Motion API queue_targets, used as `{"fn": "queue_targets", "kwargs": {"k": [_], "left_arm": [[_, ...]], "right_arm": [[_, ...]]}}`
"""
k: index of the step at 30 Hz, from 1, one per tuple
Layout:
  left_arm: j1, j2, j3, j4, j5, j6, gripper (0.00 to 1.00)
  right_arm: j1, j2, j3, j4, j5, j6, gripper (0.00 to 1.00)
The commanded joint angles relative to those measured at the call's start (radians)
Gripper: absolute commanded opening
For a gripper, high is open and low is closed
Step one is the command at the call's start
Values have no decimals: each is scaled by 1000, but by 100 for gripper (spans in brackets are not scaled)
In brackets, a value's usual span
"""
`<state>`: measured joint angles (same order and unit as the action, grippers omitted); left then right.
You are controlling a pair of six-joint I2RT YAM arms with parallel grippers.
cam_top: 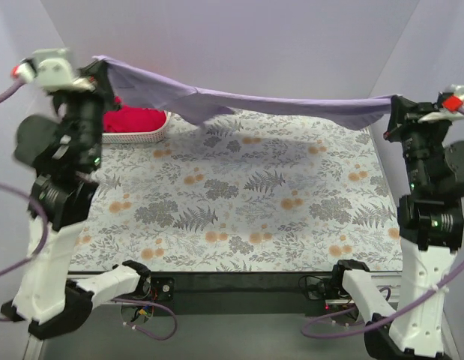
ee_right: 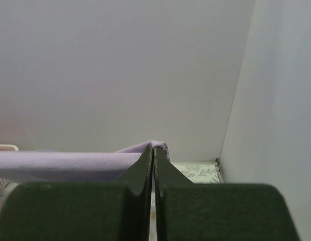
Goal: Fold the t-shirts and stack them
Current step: Flatten the tshirt out
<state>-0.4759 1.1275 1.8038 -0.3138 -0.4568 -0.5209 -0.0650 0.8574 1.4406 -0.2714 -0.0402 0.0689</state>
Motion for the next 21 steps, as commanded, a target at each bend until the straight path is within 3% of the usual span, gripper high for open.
{"fn": "queue_targets", "kwargs": {"k": [1,10,17,21], "left_arm": [[2,-129,-55,24,63,-28,0],[3,-92,106,-111,107,-37,0],[3,135,265,-139,113,-2,0],[3,309,229,-130,104,-8,0]], "right_arm": [[-4,-78,0,78,16,-52,1],[-2,-118,102,77,-1,-64,1],[-4,-23,123,77,-12,-66,1],[-2,40,48,80,-1,-64,1]]}}
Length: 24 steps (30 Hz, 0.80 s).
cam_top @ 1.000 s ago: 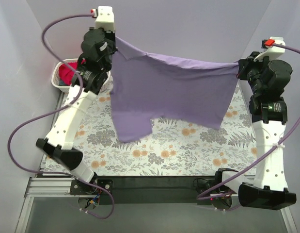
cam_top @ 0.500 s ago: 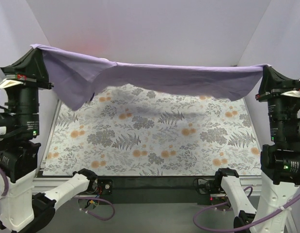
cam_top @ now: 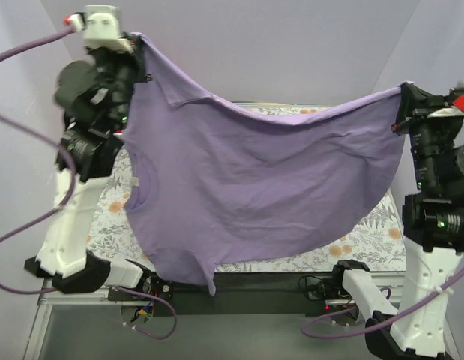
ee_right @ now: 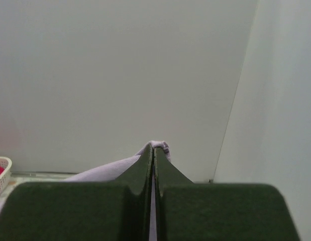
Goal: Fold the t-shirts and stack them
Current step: Flatten the tshirt out
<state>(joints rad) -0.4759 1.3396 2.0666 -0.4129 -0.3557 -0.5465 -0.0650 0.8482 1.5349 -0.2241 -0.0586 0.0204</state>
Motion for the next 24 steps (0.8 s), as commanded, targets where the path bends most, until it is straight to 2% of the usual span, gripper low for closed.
{"fn": "queue_targets", "kwargs": {"k": [1,4,6,10,14,17,19,24], "left_arm": [[3,121,-66,6,0,16,0],[29,218,-218,72,24,-12,0],[68,282,-302,100,47,-49,0],[121,507,-345,158,78,-92,0],[146,697,-284,177,86,-93,0],[155,811,-215,184,100,-96,0],[160,845,-185,198,109,-98,0],[187,926,-93,218,146,-125,0]], "right_arm": [[-4,75,-74,37,20,-11,1],[-4,130,-226,69,46,7,1],[-4,164,-370,152,54,18,1],[-4,325,-531,314,111,58,1],[-6,543,-533,408,118,82,1],[-6,711,-474,440,112,64,1],[-6,805,-441,448,120,30,1],[-7,925,-348,463,137,-5,1]]}}
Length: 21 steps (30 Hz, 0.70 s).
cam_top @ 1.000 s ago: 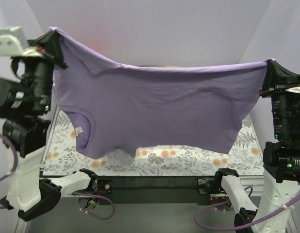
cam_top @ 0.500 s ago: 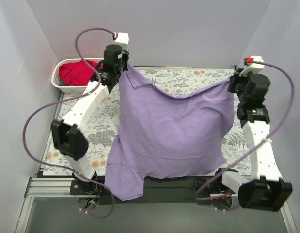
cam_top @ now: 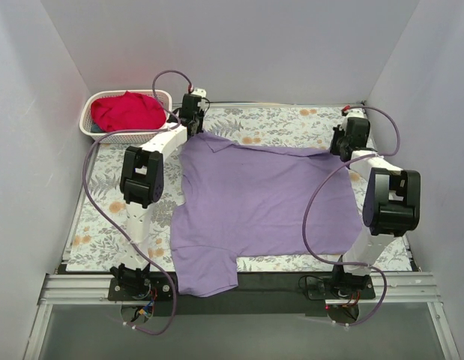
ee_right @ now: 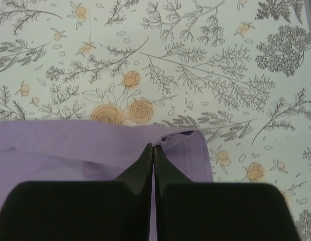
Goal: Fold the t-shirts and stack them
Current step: Flatten the tshirt out
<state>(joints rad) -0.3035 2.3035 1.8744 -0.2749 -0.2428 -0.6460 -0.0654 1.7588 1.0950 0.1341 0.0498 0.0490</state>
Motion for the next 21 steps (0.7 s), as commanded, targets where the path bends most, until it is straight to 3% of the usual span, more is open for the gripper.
{"fn": "queue_targets", "kwargs": {"k": [1,13,16,17,18,19,20,21], "left_arm": [[21,-32,115,68,43,-47,0],[23,-44,91,83,212,-242,3],[21,-78,46,69,241,-296,28],[21,-99,20,62,241,-306,48],[21,-152,-9,56,231,-319,55],[21,-192,-42,46,180,-349,61],[23,-229,-126,37,154,-362,70],[21,-316,-168,31,128,-380,73]], "right_arm": [[-8,48,103,107,31,-34,1],[-60,117,157,107,122,-14,1],[-66,123,152,98,143,0,5],[-66,123,152,90,150,8,12],[-68,110,152,72,157,18,20],[-68,100,149,58,151,26,33],[-68,90,148,46,138,31,38],[-68,76,146,32,105,37,41]]}}
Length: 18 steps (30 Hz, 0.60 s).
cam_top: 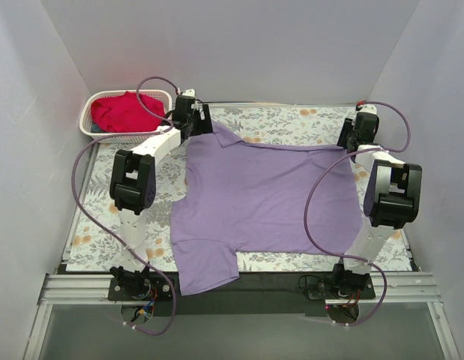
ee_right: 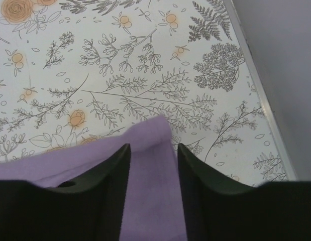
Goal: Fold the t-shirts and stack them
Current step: Flatten the tshirt out
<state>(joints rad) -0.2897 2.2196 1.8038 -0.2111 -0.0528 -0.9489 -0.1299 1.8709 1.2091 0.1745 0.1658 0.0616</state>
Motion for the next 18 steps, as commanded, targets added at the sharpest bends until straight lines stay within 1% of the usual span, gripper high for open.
{"fn": "queue_targets", "kwargs": {"k": [1,2,3,5,6,7,8,9,10,12,13,16,18], "left_arm": [[9,-279,-154,-46,-108,-102,76],[9,-322,-253,-51,-125,-112,79],[9,-419,-314,-57,-149,-125,80],[12,-513,-418,-86,-195,-168,80],[14,-556,-533,-108,-197,-181,79],[21,-634,-582,-116,-196,-197,77],[23,-670,-640,-125,-187,-229,75],[24,-701,-731,-137,-176,-244,74],[29,-760,-782,-140,-159,-255,71],[32,-800,-852,-143,-139,-278,66],[37,-816,-912,-152,-131,-283,63],[38,-851,-981,-149,-113,-298,59],[38,-847,-992,-145,-96,-295,57]], "right_arm": [[-1,-67,30,-48,-28,50,46],[1,-84,24,-67,-46,63,48],[6,-116,20,-87,-76,72,49],[32,-151,3,-145,-100,96,51],[45,-183,-15,-159,-130,98,52],[79,-199,-25,-173,-135,112,52],[97,-216,-39,-216,-140,118,52],[116,-246,-72,-224,-158,121,52],[165,-259,-88,-234,-187,135,52],[208,-285,-129,-257,-221,152,52],[245,-306,-170,-262,-233,162,52],[315,-337,-241,-270,-281,196,52],[343,-352,-270,-274,-307,202,51]]}}
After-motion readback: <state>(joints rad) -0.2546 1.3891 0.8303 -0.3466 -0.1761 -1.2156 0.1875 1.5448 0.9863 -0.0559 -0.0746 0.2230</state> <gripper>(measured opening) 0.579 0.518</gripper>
